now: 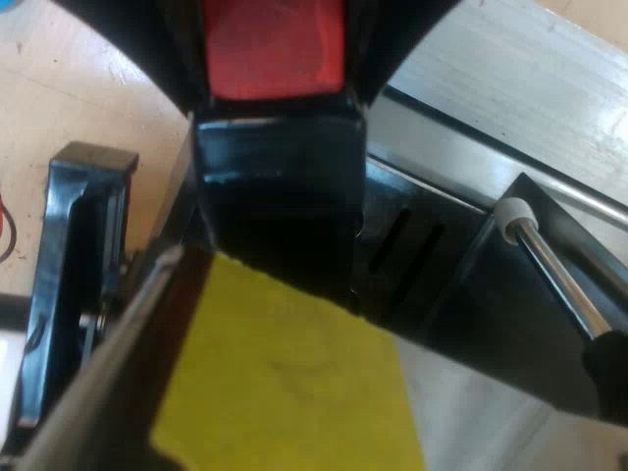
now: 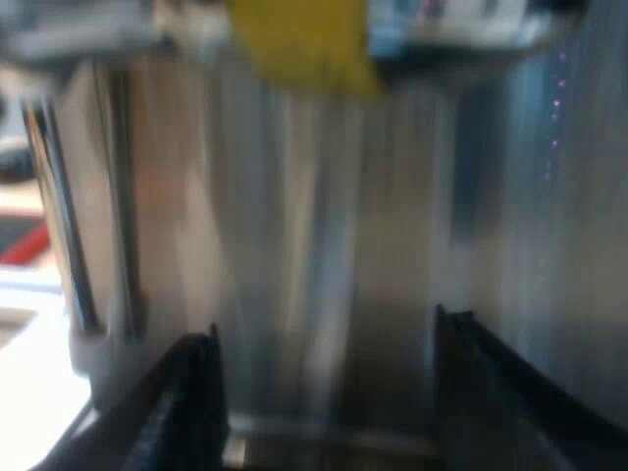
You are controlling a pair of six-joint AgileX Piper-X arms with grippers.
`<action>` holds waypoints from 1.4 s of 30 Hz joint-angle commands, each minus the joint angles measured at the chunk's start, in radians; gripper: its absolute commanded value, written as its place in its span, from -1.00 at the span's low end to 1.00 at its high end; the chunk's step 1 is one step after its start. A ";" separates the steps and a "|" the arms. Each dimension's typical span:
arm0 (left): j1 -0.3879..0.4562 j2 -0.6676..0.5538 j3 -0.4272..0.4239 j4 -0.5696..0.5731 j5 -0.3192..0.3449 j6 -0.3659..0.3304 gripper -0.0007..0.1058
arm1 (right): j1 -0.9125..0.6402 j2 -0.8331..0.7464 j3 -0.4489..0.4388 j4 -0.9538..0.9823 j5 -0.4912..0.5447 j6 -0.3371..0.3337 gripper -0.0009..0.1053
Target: Put the handle in the coffee machine
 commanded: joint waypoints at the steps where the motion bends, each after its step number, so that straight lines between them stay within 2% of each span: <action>1: -0.001 -0.027 -0.032 -0.031 0.168 -0.014 -0.98 | -0.006 -0.003 -0.008 -0.044 0.046 -0.012 -0.08; 11: -0.001 -0.027 -0.032 -0.029 0.171 -0.014 -0.98 | -0.018 -0.003 -0.064 -0.075 0.049 -0.012 -0.08; 16: -0.001 -0.027 -0.032 -0.027 0.171 -0.014 -0.98 | -0.022 -0.003 -0.087 -0.082 0.049 -0.057 -0.08; 21: -0.001 -0.027 -0.032 -0.027 0.171 -0.014 -0.98 | -0.024 -0.003 -0.095 -0.105 0.055 -0.057 -0.08; 26: -0.001 -0.027 -0.032 -0.027 0.171 -0.014 -0.98 | -0.024 -0.003 -0.095 -0.179 0.056 -0.153 -0.08; 37: -0.001 -0.027 -0.032 -0.027 0.156 -0.008 -0.98 | -0.024 -0.003 -0.095 -0.208 0.056 -0.160 -0.08; 40: -0.001 -0.027 -0.032 -0.027 0.156 -0.012 -0.79 | -0.024 -0.005 -0.095 -0.217 0.094 -0.160 -0.08; 41: -0.001 -0.027 -0.032 -0.025 0.156 -0.012 -0.57 | -0.024 -0.005 -0.095 -0.224 0.111 -0.160 -0.08; 42: -0.001 -0.027 -0.032 -0.024 0.156 -0.012 -0.46 | -0.024 -0.005 -0.095 -0.231 0.117 -0.160 -0.08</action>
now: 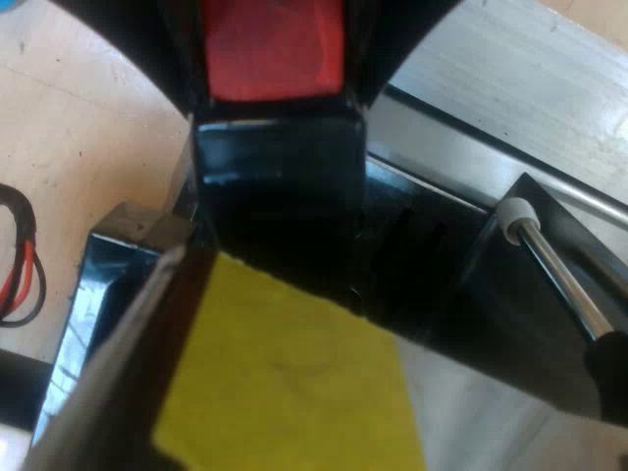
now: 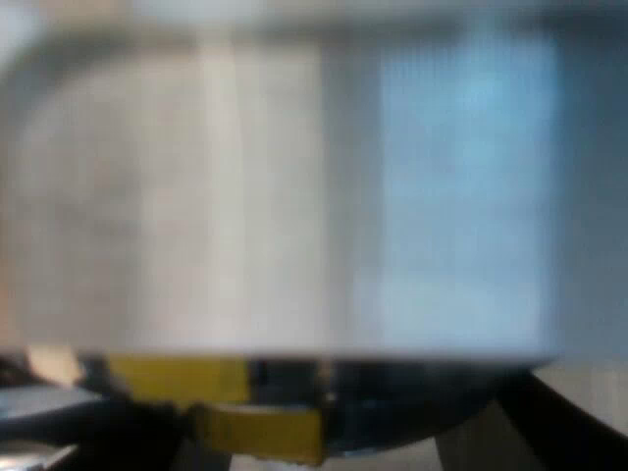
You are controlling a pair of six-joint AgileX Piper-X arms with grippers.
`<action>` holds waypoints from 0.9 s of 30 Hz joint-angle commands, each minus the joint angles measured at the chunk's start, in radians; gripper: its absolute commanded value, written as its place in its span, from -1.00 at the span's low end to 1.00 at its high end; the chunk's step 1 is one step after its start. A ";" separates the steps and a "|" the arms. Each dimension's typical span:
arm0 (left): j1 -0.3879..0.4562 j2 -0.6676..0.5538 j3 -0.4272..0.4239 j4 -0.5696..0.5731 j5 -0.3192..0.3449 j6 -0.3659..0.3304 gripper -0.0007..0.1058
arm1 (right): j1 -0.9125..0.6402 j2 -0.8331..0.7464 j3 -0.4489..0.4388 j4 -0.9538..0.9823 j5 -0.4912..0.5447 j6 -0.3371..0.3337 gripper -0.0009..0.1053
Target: Put the handle in the coffee machine
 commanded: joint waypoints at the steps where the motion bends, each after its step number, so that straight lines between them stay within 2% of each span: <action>1: -0.001 -0.027 -0.032 -0.022 0.155 -0.010 -0.27 | -0.008 -0.024 -0.014 -0.090 0.035 -0.015 -0.08; 2: -0.001 -0.027 -0.032 -0.020 0.155 -0.010 -0.04 | -0.008 -0.024 -0.014 -0.097 0.033 -0.015 -0.08; 4: -0.001 -0.027 -0.032 -0.020 0.155 -0.010 0.21 | -0.008 -0.024 -0.014 -0.104 0.033 -0.018 -0.08; 5: -0.001 -0.027 -0.032 -0.020 0.155 -0.010 0.26 | -0.008 -0.024 -0.014 -0.105 0.033 -0.018 -0.08; 20: -0.001 -0.027 -0.049 0.026 0.155 -0.010 0.27 | -0.008 -0.031 -0.014 -0.105 0.031 -0.018 -0.08; 27: 0.057 -0.032 -0.086 0.100 0.148 -0.010 0.27 | -0.008 -0.031 -0.014 -0.105 0.031 -0.018 -0.08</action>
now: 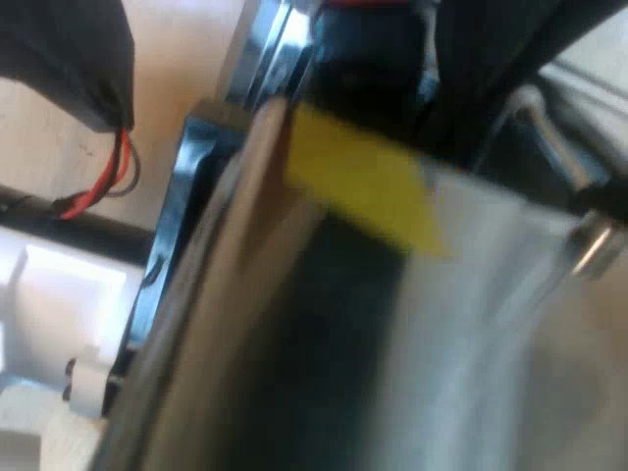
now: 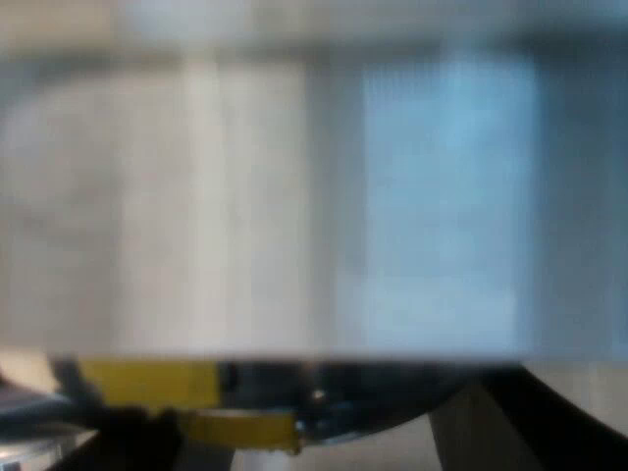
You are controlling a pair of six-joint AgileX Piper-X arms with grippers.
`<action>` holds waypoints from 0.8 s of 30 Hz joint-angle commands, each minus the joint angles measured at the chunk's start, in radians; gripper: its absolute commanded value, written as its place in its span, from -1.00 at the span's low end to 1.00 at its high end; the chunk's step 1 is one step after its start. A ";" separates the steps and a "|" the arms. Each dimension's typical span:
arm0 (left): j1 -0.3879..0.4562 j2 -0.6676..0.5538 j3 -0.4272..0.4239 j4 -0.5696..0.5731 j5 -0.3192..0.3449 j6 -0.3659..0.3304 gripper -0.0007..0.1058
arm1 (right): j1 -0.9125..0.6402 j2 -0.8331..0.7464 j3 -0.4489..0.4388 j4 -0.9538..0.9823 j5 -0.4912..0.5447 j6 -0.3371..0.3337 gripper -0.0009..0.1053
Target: Put the handle in the coffee machine
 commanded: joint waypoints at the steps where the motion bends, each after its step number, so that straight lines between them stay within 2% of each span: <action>1: 0.037 -0.020 -0.014 0.024 0.013 0.000 0.27 | -0.008 -0.033 -0.014 -0.086 0.012 0.003 -0.08; 5: 0.088 -0.053 -0.014 0.036 0.013 0.023 0.27 | -0.008 -0.033 -0.014 -0.086 0.012 0.003 -0.08; 7: 0.093 -0.060 -0.014 0.038 0.010 0.025 0.21 | -0.008 -0.033 -0.014 -0.086 0.012 0.003 -0.08; 9: 0.093 -0.060 -0.014 0.038 -0.015 0.024 -0.02 | -0.006 -0.033 -0.014 -0.086 0.012 0.003 -0.08; 11: 0.091 -0.060 -0.014 0.031 -0.043 0.024 -0.51 | -0.002 -0.033 -0.014 -0.086 0.012 0.003 -0.08; 12: 0.091 -0.060 -0.014 0.027 -0.049 0.024 -0.65 | -0.001 -0.033 -0.014 -0.086 0.012 0.003 -0.08; 13: 0.091 -0.060 -0.014 0.013 -0.067 0.024 -0.93 | 0.000 -0.033 -0.014 -0.086 0.012 0.003 -0.08; 14: 0.091 -0.060 -0.014 -0.012 -0.095 0.024 -0.98 | -0.001 -0.033 -0.014 -0.086 0.012 0.003 -0.08; 20: 0.087 -0.008 -0.014 -0.116 -0.201 -0.002 -0.98 | 0.003 -0.033 -0.014 -0.086 0.012 0.003 -0.08; 24: 0.087 0.041 -0.014 -0.119 -0.220 -0.002 -0.98 | 0.003 -0.033 -0.014 -0.086 0.012 0.003 -0.08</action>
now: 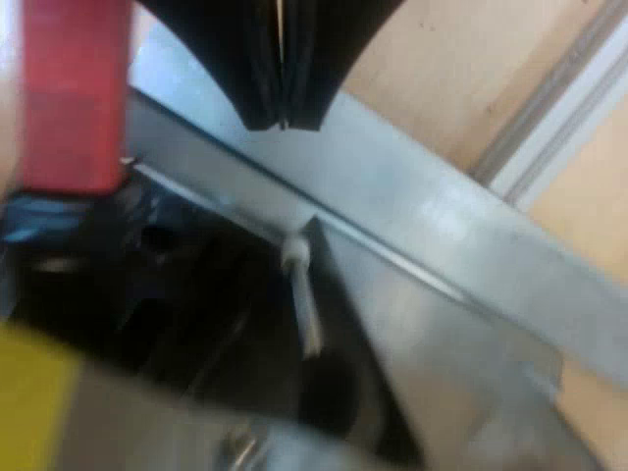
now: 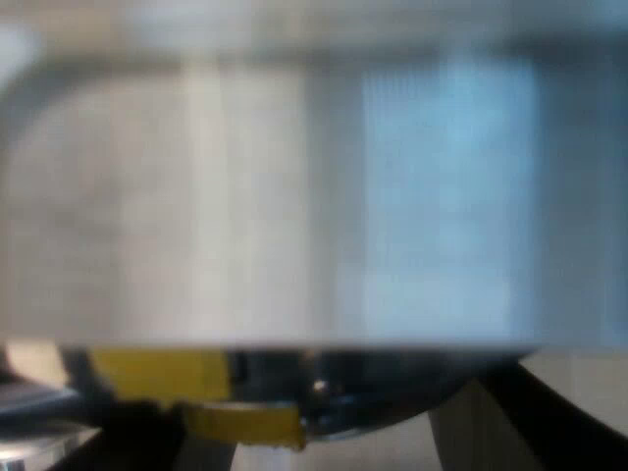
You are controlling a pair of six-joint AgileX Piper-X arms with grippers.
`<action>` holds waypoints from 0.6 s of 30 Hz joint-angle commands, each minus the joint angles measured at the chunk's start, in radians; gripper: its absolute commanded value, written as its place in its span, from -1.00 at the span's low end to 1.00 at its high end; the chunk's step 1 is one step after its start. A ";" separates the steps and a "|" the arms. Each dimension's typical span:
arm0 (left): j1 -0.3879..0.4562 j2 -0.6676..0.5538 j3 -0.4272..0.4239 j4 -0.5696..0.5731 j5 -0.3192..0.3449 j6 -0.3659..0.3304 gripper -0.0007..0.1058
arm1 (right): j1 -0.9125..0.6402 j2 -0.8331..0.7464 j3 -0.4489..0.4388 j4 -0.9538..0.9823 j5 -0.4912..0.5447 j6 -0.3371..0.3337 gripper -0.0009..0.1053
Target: Put the handle in the coffee machine
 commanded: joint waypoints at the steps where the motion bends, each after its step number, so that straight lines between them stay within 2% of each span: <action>1: -0.004 0.029 -0.005 -0.008 -0.018 -0.012 -0.98 | 0.000 -0.033 -0.014 -0.083 0.008 0.003 -0.08; 6: -0.018 0.069 -0.005 -0.011 -0.041 -0.012 -0.98 | 0.000 -0.033 -0.014 -0.083 0.010 -0.005 -0.08; 12: -0.084 0.081 -0.005 -0.002 -0.089 0.001 -0.98 | 0.000 -0.033 -0.014 -0.083 0.010 -0.005 -0.08; 15: -0.110 0.081 -0.005 0.035 -0.086 0.001 -0.98 | 0.000 -0.033 -0.014 -0.083 0.010 -0.007 -0.08; 18: -0.125 0.079 -0.005 0.093 -0.085 0.001 -0.98 | 0.000 -0.033 -0.014 -0.083 0.010 -0.037 -0.08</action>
